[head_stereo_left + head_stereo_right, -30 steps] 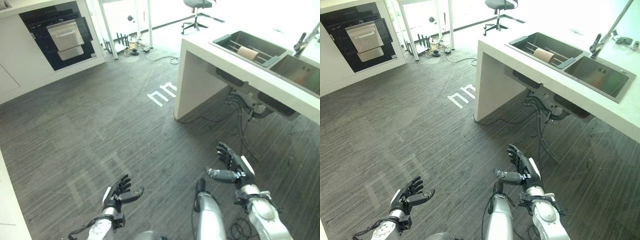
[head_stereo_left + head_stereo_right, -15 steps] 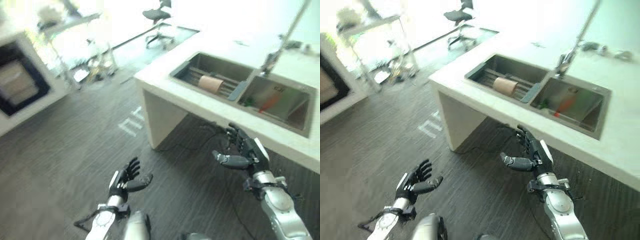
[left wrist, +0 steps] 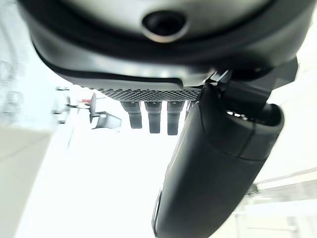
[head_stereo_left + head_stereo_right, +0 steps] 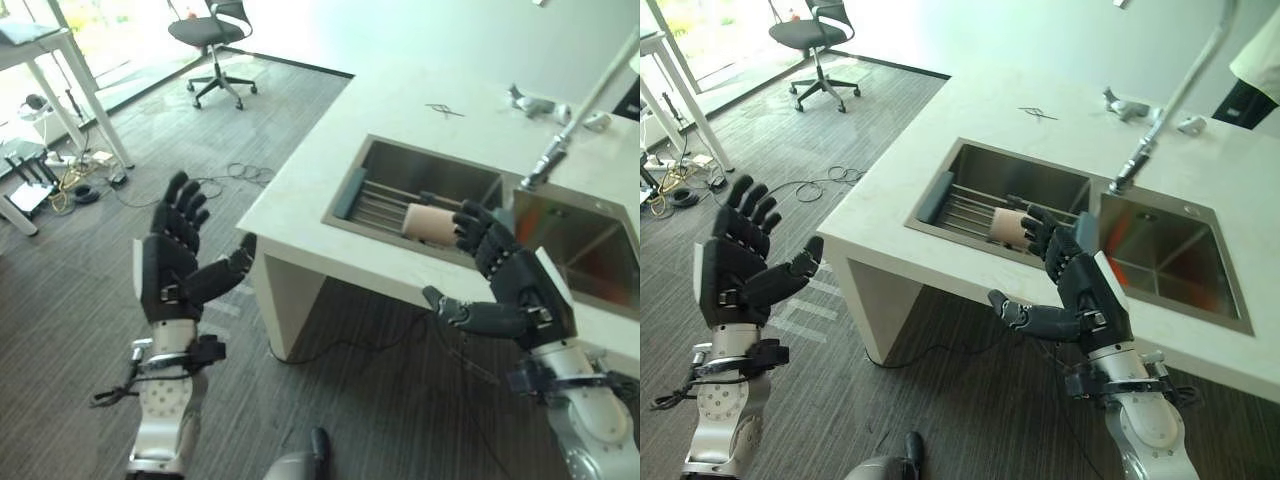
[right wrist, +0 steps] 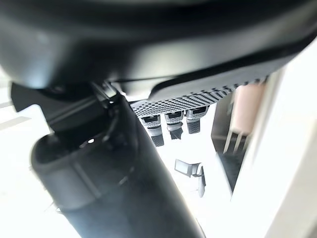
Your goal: Place the dishes in the dishwasher.
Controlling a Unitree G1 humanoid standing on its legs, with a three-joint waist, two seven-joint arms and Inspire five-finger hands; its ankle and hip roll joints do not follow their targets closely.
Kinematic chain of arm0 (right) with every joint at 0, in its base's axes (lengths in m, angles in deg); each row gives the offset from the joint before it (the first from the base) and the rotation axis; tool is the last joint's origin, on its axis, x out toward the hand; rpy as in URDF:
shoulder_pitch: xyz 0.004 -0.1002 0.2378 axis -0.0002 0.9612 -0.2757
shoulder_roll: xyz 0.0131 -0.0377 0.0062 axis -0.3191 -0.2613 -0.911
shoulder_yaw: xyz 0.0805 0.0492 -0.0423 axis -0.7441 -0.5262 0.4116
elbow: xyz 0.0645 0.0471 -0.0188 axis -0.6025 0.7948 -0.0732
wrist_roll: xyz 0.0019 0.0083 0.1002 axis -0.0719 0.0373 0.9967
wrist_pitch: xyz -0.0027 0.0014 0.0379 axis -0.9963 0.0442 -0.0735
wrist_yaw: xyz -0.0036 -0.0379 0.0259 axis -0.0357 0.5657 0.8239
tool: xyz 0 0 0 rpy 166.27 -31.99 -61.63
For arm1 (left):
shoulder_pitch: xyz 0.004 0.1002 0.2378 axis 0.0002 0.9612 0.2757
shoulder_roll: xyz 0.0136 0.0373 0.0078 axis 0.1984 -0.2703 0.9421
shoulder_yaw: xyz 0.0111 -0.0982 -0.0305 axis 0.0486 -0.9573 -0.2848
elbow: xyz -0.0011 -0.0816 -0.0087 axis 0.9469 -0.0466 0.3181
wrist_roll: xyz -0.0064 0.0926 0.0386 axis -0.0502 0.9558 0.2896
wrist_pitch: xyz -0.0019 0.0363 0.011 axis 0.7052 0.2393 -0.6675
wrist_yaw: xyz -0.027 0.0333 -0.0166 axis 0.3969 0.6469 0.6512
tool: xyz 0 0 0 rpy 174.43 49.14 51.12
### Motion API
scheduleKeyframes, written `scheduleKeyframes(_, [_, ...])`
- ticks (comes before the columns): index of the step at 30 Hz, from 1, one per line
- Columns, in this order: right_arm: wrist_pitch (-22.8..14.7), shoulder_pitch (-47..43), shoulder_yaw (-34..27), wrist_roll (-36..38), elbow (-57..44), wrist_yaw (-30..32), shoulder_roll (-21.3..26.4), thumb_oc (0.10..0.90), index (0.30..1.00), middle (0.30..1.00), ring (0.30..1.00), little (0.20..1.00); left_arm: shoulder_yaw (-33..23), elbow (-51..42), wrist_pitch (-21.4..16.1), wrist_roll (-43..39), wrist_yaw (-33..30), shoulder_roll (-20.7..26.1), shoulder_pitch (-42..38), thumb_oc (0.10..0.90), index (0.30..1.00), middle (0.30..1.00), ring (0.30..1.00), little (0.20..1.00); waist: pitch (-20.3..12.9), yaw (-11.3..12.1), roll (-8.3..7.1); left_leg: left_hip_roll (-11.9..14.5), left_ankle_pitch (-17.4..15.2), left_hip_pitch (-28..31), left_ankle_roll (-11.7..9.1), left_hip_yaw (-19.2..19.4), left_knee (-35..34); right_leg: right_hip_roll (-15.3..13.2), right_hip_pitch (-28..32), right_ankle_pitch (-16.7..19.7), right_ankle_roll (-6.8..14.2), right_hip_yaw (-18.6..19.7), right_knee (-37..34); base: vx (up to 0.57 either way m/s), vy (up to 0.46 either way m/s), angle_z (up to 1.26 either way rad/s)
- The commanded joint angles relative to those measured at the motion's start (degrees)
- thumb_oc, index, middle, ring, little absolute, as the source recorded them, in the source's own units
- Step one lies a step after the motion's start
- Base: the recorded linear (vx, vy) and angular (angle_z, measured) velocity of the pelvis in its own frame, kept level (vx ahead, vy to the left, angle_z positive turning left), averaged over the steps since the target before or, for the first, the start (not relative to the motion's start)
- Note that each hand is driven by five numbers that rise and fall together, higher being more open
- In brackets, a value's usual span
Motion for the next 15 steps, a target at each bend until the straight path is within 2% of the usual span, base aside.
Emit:
scheduleKeyframes(1, [-6.7,-6.84,-3.31,2.23,0.78,3.62,-1.6,0.8,0.9,0.9,0.9,0.9,-1.9,-9.07,-9.0,3.39,0.75,2.93,0.0,0.8,0.9,0.9,0.9,0.9,-4.37,1.18,2.85,6.13,-4.45,0.13,-5.98,-5.93,5.83,0.95,-2.0,20.2,2.8,-2.11,-4.21,0.2,0.356,0.13])
scheduleKeyframes(2, [-7.41,-6.1,-3.22,1.33,0.67,4.11,-2.35,0.8,0.9,0.9,0.9,0.9,-2.86,-11.93,-9.8,4.69,2.23,3.44,-0.2,0.8,0.9,0.9,0.9,0.9,-3.59,0.75,4.24,5.96,-5.26,1.9,-5.27,-5.52,5.83,2.52,-6.74,22.73,2.61,-3.33,7.25,0.09,0.241,-0.05])
scheduleKeyframes(3, [-7.44,-6.13,-3.15,1.39,0.71,4.07,-2.32,0.8,0.9,0.9,0.9,0.9,-2.89,-12.06,-9.72,4.8,2.29,3.49,-0.24,0.8,0.9,0.9,0.9,0.9,-3.55,0.75,4.28,5.99,-5.33,2.02,-5.28,-5.33,5.83,2.57,-7.59,22.65,2.57,-3.52,8.25,0.13,0.291,-0.16])
scheduleKeyframes(4, [-7.43,-6.61,-2.66,1.63,0.99,4.41,-2.24,0.8,0.9,0.9,0.9,0.9,-2.51,-12.79,-8.68,5.73,2.78,4.05,-1.15,0.8,0.9,0.9,0.9,0.9,-3.22,0.55,4.49,6.21,-5.89,2.89,-5.33,-4.38,5.83,2.2,-10.66,22.18,2.19,-6.03,9.39,0.08,0.109,-0.14])
scheduleKeyframes(5, [-7.29,-7.01,-2.66,1.9,0.99,4.87,-1.92,0.8,0.9,0.9,0.9,0.9,-2.11,-13.1,-7.86,6.38,2.4,4.72,-1.97,0.8,0.9,0.9,0.9,0.9,-3.17,0.43,4.33,6.29,-6.15,3.16,-5.47,-3.64,5.83,1.52,-11.35,21.43,1.96,-7.78,7.36,0.14,0.086,-0.16])
scheduleKeyframes(8, [-6.59,-7.82,-3.77,2.57,1.32,6.19,-1.05,0.8,0.9,0.9,0.9,0.9,-1.91,-13.27,-5.82,3.67,1.41,5.93,-3.61,0.8,0.9,0.9,0.9,0.9,-2.96,-0.05,3.28,6.33,-7.57,4.49,-6.13,-1.81,5.83,-0.12,-10.72,21.28,2.03,-12.76,-5.98,0.14,-0.065,-0.73])
scheduleKeyframes(9, [-6.44,-8.37,-3.68,2.53,1.79,7.24,-1.06,0.8,0.9,0.9,0.9,0.9,-1.45,-13.17,-5.34,2.93,1.18,5.56,-4.11,0.8,0.9,0.9,0.9,0.9,-2.56,-0.34,2.21,5.82,-8.79,5.6,-6.4,-0.85,5.83,-2.46,-13.66,19.82,2.18,-14.0,-5.98,0.11,-0.124,-0.45])
scheduleKeyframes(10, [-6.24,-8.81,-3.45,2.34,2.02,7.74,-1.25,0.8,0.9,0.9,0.9,0.9,-1.15,-13.18,-5.09,2.97,1.0,5.43,-4.38,0.8,0.9,0.9,0.9,0.9,-2.61,-0.35,1.74,5.58,-9.41,5.9,-6.46,-0.42,5.83,-3.47,-14.77,19.35,2.34,-14.15,-5.98,0.1,-0.153,-0.64])
scheduleKeyframes(12, [-5.61,-10.5,-1.78,0.88,2.27,9.68,-2.32,0.8,0.9,0.9,0.9,0.9,0.63,-14.18,-3.76,5.28,-0.17,4.47,-5.05,0.8,0.9,0.9,0.9,0.9,-2.67,-0.73,0.73,5.46,-11.77,7.46,-6.76,1.05,5.83,-7.1,-18.6,21.57,3.37,-13.93,-5.98,0.13,-0.181,-0.5])
scheduleKeyframes(13, [-5.56,-10.83,-1.29,-0.13,2.34,10.15,-2.72,0.8,0.9,0.9,0.9,0.9,1.06,-14.41,-3.23,5.99,-0.85,4.35,-5.17,0.8,0.9,0.9,0.9,0.9,-2.74,-0.86,0.64,5.51,-12.26,7.9,-6.76,1.39,5.83,-7.68,-19.39,22.21,3.67,-13.48,-5.98,0.14,-0.22,-0.06])
scheduleKeyframes(15, [-5.32,-11.09,-0.82,-0.96,2.3,12.0,-2.67,0.8,0.9,0.9,0.9,0.9,1.59,-14.87,-1.21,3.98,-1.15,4.2,-5.49,0.8,0.9,0.9,0.9,0.9,-3.12,-1.27,0.65,6.26,-12.95,8.85,-6.95,1.72,5.83,-7.45,-20.18,20.04,3.6,-11.93,-5.98,0.14,-0.251,-0.04])
